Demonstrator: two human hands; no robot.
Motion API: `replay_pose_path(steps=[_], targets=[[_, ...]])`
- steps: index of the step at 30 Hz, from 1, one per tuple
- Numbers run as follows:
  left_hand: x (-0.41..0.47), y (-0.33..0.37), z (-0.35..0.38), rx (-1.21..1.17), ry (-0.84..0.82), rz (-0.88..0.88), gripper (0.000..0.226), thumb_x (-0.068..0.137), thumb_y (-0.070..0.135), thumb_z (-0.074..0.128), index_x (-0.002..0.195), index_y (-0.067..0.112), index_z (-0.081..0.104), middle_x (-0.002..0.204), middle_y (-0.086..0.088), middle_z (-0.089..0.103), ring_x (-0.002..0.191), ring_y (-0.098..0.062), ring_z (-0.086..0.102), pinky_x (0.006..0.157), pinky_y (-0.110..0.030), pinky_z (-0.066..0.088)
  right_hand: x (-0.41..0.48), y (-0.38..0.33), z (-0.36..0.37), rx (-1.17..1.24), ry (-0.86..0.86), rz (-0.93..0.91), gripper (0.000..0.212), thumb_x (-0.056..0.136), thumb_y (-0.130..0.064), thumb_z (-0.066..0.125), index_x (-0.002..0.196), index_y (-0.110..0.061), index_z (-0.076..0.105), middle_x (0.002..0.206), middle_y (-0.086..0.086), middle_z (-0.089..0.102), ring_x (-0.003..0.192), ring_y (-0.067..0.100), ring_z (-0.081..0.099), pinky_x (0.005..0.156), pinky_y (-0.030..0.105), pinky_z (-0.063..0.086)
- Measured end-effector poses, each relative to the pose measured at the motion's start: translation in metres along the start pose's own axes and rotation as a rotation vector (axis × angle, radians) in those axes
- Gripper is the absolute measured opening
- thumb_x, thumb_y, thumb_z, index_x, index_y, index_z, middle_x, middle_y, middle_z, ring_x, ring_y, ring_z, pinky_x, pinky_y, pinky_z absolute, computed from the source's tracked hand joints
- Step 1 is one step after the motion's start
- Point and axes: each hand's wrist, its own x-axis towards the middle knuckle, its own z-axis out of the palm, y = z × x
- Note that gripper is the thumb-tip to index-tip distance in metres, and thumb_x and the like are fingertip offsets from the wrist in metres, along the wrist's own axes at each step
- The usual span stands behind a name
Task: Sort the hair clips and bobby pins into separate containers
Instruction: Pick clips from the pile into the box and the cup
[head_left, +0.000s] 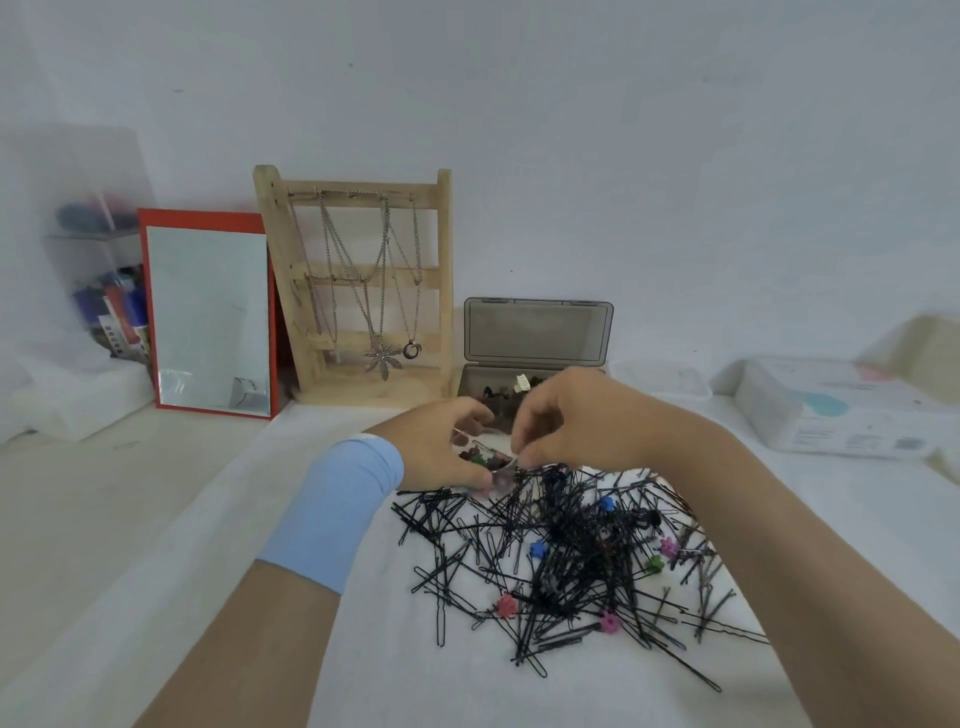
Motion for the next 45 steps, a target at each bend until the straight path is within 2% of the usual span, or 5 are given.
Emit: replay_pose_path(steps=[6,14,28,32,45], targets=[[-0.020,0.021,-0.005,0.185,0.093,0.040,0.071,0.077,0.042,0.076,0.140,0.035,0.043,0.138,0.014,0.040,0.129,-0.009,0.033,0.109,-0.037,0.033,-0.023,-0.006,0.020,-0.168,-0.317,0.052,0.013,0.078,-0.035,0.082,0.087,-0.027,0.078,0.077,-0.016,0.072,0.071,0.004,0.067,0.066,0.019,0.055],[-0.057,0.047,0.005,0.138,-0.072,0.073,0.009,0.078,0.036,0.078,0.085,0.034,0.072,0.079,0.018,0.065,0.064,0.004,0.057,0.060,-0.014,0.042,-0.025,-0.005,0.035,-0.295,-0.222,0.020,0.014,0.075,-0.037,0.082,0.085,-0.029,0.077,0.078,-0.017,0.069,0.076,0.003,0.064,0.068,0.022,0.054],[-0.071,0.054,0.035,0.172,-0.215,0.055,0.008,0.078,0.037,0.079,0.081,0.031,0.076,0.066,0.026,0.063,0.063,0.009,0.056,0.060,-0.010,0.042,-0.035,0.006,0.011,-0.146,-0.227,-0.005,0.017,0.091,-0.024,0.068,0.104,-0.027,0.078,0.072,-0.025,0.063,0.063,-0.012,0.057,0.058,0.005,0.039],[-0.067,0.056,0.030,0.118,-0.091,0.051,0.013,0.079,0.035,0.079,0.084,0.024,0.074,0.060,0.022,0.058,0.057,0.008,0.052,0.056,-0.012,0.038,-0.036,0.016,-0.001,-0.044,-0.178,0.070,0.012,0.089,-0.034,0.071,0.095,-0.024,0.071,0.077,0.003,0.074,0.057,0.011,0.064,0.052,0.019,0.050],[-0.050,0.065,0.046,0.188,-0.195,0.155,0.013,0.082,0.028,0.077,0.094,0.033,0.079,0.078,0.020,0.064,0.066,0.005,0.055,0.067,-0.013,0.043,-0.036,0.048,-0.012,-0.223,-0.085,0.247,0.007,0.082,-0.016,0.077,0.085,-0.022,0.079,0.057,-0.014,0.068,0.055,0.004,0.068,0.057,0.021,0.056]])
